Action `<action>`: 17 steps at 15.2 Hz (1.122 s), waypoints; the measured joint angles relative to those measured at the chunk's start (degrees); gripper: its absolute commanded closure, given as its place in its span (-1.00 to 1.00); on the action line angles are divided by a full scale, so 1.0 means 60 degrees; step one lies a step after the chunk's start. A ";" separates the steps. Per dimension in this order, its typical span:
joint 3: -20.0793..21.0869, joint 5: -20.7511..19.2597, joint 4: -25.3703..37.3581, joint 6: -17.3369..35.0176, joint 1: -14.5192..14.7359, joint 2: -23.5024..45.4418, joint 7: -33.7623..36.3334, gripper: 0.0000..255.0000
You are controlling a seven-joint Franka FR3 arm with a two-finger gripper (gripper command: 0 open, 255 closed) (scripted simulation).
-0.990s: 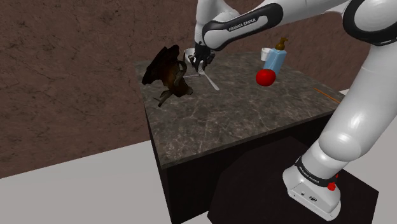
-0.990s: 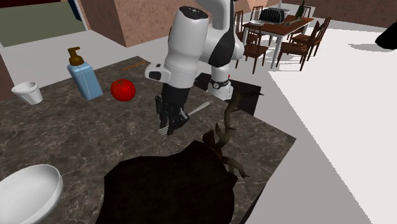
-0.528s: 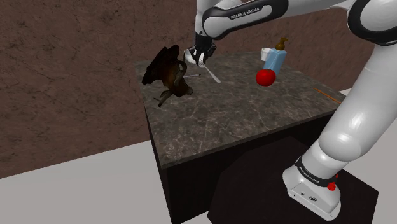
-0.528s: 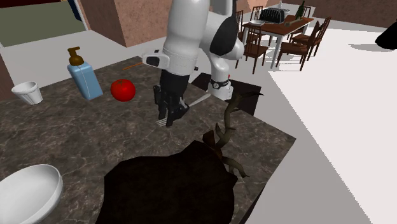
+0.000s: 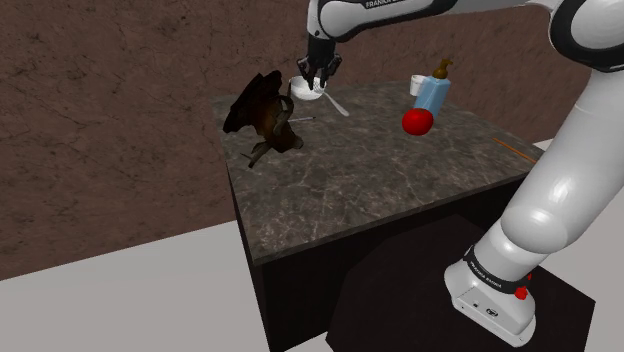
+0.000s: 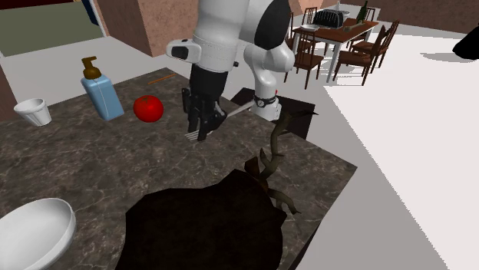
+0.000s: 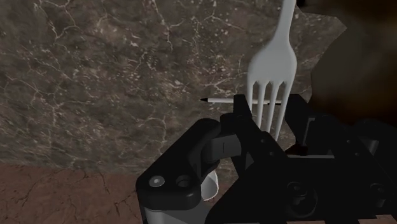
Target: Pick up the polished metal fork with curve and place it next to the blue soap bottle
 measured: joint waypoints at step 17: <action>0.0079 0.0143 0.2351 -0.2180 0.0111 0.0141 -0.0460 1.00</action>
